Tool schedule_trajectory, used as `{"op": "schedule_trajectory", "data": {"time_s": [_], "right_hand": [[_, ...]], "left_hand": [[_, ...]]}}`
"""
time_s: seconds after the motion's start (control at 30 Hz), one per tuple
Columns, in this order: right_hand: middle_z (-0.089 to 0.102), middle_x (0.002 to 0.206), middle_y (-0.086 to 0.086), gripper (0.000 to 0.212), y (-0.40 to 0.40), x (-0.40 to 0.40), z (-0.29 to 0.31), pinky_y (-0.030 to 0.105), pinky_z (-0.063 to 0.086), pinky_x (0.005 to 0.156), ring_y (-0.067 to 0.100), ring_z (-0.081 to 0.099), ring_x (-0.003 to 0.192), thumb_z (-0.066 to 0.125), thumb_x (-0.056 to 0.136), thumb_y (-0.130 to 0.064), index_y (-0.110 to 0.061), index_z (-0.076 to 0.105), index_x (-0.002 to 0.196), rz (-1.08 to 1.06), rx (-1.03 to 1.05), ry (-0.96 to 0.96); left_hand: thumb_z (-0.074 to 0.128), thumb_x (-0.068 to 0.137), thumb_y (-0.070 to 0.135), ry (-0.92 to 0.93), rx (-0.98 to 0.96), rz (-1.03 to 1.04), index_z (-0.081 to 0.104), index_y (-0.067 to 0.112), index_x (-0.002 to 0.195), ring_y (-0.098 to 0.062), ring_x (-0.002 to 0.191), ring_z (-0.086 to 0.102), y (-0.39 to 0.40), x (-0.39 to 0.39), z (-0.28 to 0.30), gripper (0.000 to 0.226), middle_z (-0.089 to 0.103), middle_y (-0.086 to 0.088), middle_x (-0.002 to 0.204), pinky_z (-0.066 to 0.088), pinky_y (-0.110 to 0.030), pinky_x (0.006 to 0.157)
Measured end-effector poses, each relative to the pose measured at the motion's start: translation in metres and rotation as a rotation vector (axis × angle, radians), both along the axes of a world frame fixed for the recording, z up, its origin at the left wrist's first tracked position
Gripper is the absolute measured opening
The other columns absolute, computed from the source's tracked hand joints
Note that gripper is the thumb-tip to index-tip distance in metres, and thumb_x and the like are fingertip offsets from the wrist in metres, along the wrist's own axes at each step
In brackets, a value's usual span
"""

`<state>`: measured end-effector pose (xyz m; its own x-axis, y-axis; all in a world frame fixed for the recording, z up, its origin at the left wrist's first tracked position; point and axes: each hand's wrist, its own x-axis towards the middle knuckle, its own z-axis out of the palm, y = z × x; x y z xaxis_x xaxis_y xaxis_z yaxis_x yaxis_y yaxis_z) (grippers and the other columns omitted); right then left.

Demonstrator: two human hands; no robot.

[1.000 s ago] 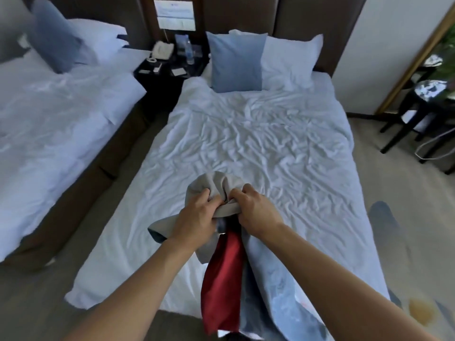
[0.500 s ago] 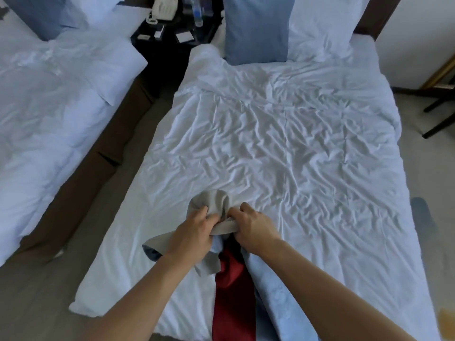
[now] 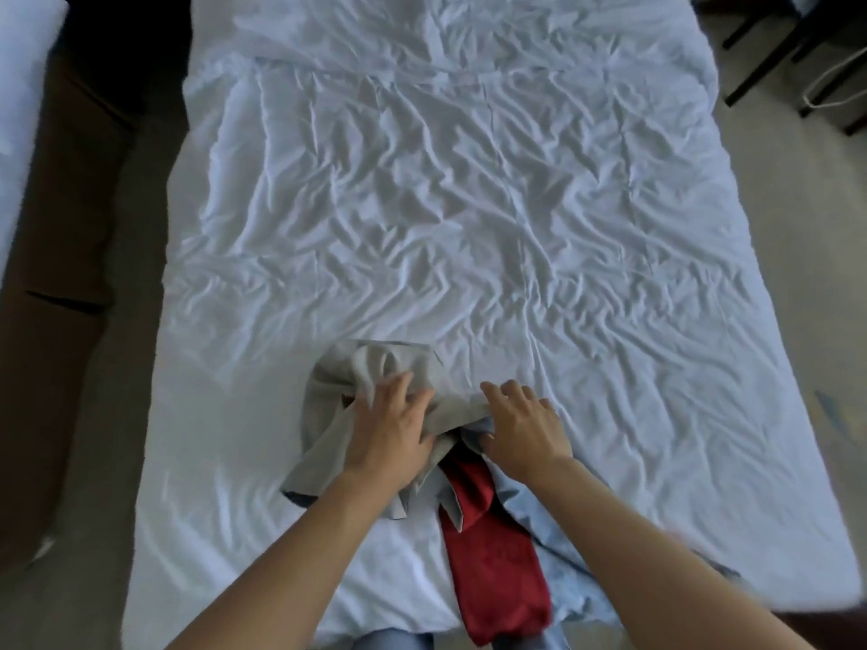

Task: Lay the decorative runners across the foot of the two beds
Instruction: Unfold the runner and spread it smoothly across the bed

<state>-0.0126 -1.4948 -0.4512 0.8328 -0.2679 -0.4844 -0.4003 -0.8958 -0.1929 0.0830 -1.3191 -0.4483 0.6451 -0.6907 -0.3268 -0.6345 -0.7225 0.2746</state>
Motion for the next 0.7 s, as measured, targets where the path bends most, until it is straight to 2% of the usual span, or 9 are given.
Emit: {"op": "schedule_trajectory", "data": {"time_s": [0.07,0.17,0.23,0.33,0.5,0.63,0.7], "right_hand": [[0.047,0.133,0.001,0.062,-0.007,-0.012,0.002,0.037,0.040,0.100,0.022,0.049,0.120,0.060,0.087,-0.043,-0.024,0.035,0.141,-0.072,-0.017,0.011],[0.047,0.134,0.001,0.063,-0.020,-0.030,0.007,0.038,0.041,0.101,0.023,0.049,0.121,0.062,0.088,-0.043,-0.021,0.038,0.141,-0.163,-0.022,0.027],[0.049,0.130,0.001,0.052,-0.031,-0.044,0.009,0.036,0.041,0.098,0.022,0.050,0.119,0.059,0.090,-0.031,-0.021,0.042,0.138,-0.198,-0.047,0.047],[0.051,0.126,0.001,0.043,-0.049,-0.068,0.008,0.033,0.041,0.094,0.022,0.051,0.115,0.053,0.088,-0.017,-0.020,0.047,0.131,-0.246,-0.080,0.090],[0.051,0.125,0.003,0.043,-0.083,-0.111,-0.015,0.036,0.042,0.097,0.024,0.051,0.116,0.053,0.087,-0.018,-0.018,0.048,0.130,-0.288,-0.061,0.182],[0.053,0.119,0.002,0.032,-0.104,-0.138,-0.054,0.034,0.041,0.095,0.024,0.052,0.111,0.050,0.090,-0.019,-0.018,0.049,0.123,-0.275,-0.001,0.237],[0.056,0.117,0.002,0.029,-0.110,-0.150,-0.071,0.034,0.041,0.092,0.024,0.053,0.109,0.050,0.091,-0.019,-0.018,0.049,0.121,-0.272,0.041,0.253]], "left_hand": [[0.064,0.085,0.041,0.006,-0.019,-0.087,0.049,0.026,0.127,-0.025,0.132,0.039,-0.020,-0.004,-0.004,0.047,0.038,-0.002,0.139,0.030,-0.052,0.110],[0.063,0.085,0.041,0.023,-0.053,-0.186,0.049,0.025,0.130,-0.022,0.132,0.039,-0.055,-0.013,-0.006,0.049,0.041,0.000,0.139,0.034,-0.046,0.106],[0.060,0.087,0.039,0.050,-0.056,-0.238,0.048,0.025,0.131,-0.021,0.132,0.039,-0.077,-0.023,-0.008,0.047,0.041,0.001,0.139,0.029,-0.045,0.111],[0.055,0.088,0.033,0.061,-0.066,-0.320,0.049,0.023,0.131,-0.022,0.120,0.048,-0.105,-0.038,-0.010,0.044,0.047,0.002,0.129,0.032,-0.040,0.107],[0.054,0.091,0.029,0.078,-0.025,-0.388,0.049,0.019,0.130,-0.023,0.120,0.047,-0.139,-0.065,-0.030,0.041,0.047,-0.003,0.133,0.030,-0.036,0.111],[0.052,0.092,0.024,0.034,0.050,-0.433,0.048,0.018,0.122,-0.024,0.113,0.047,-0.166,-0.089,-0.056,0.031,0.049,-0.003,0.121,0.030,-0.038,0.110],[0.052,0.092,0.023,0.037,0.094,-0.448,0.049,0.018,0.122,-0.025,0.113,0.046,-0.178,-0.102,-0.069,0.030,0.048,-0.004,0.122,0.029,-0.039,0.111]]}}
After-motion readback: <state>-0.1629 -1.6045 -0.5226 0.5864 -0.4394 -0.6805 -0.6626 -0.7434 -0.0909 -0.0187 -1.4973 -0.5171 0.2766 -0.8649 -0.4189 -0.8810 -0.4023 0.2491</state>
